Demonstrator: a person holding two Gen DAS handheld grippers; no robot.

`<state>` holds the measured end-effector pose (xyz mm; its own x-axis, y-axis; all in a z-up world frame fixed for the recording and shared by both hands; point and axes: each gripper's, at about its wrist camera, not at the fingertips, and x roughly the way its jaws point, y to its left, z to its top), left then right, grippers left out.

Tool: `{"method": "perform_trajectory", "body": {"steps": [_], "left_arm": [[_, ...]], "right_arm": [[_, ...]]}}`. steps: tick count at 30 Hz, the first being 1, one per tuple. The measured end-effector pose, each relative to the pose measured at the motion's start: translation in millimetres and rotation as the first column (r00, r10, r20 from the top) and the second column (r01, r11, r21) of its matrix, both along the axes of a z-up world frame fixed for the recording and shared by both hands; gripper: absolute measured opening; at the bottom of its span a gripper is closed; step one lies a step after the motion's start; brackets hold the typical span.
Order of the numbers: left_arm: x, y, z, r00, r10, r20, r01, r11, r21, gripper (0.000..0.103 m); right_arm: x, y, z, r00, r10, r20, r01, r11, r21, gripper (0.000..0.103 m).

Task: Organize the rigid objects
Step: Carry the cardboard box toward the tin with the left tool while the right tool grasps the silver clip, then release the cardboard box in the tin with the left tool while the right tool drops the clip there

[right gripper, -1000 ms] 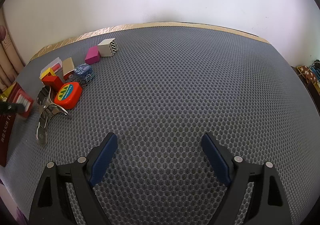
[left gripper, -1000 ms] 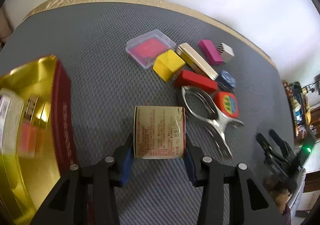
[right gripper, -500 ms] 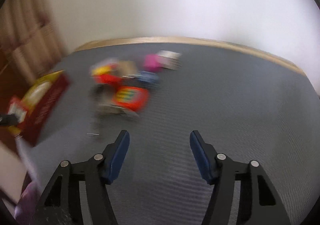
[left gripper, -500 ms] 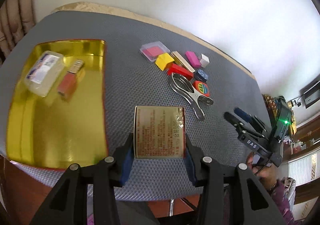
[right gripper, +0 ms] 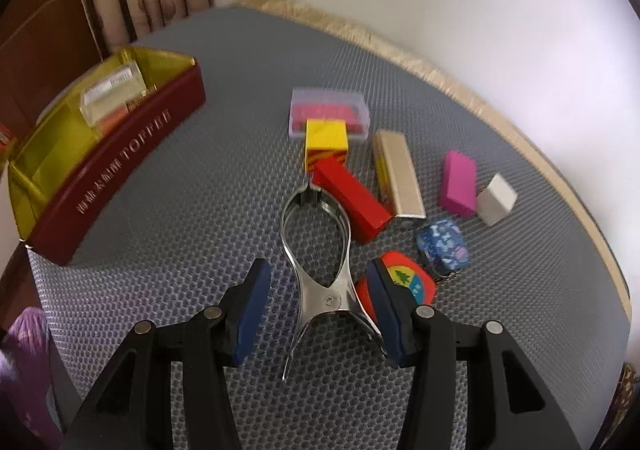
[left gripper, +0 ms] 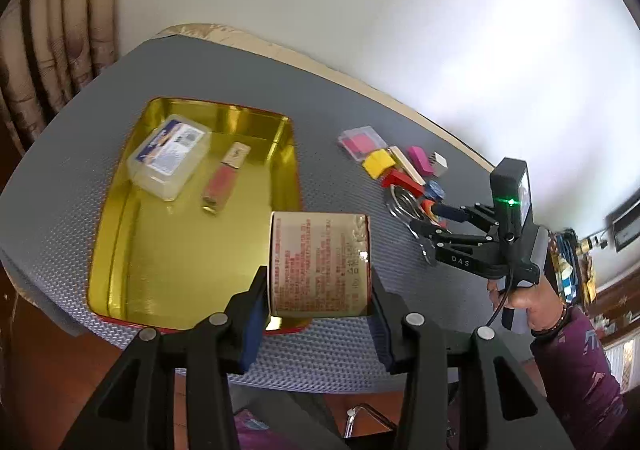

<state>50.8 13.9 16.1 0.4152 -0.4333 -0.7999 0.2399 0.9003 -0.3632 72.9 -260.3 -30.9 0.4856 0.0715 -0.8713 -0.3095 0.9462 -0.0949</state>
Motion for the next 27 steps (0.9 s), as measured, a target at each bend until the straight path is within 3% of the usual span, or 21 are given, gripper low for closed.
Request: {"method": "perform_trajectory", "body": {"steps": [6,9,16,27], "left_arm": [[9,16,-7,0.999,0.039,-0.004,-0.039,0.999,0.0,0.045],[12,24,-9,0.998,0.055,-0.003,-0.055,0.998,0.013,0.045],[23,37,-18,0.994,0.105,-0.003,-0.104,0.991,0.079,0.045],[58,47,-49,0.985,0.171,0.024,-0.171,0.948,0.267,0.046]], "right_arm": [[14,5,-7,0.999,0.032,-0.04,-0.033,0.999,-0.014,0.048],[22,12,-13,0.995,0.051,-0.081,-0.055,0.998,-0.042,0.035],[31,22,-13,0.995,0.041,-0.093,-0.047,0.997,-0.056,0.032],[22,-6,5,0.988,-0.09,-0.122,0.112,0.976,0.186,0.032]]}}
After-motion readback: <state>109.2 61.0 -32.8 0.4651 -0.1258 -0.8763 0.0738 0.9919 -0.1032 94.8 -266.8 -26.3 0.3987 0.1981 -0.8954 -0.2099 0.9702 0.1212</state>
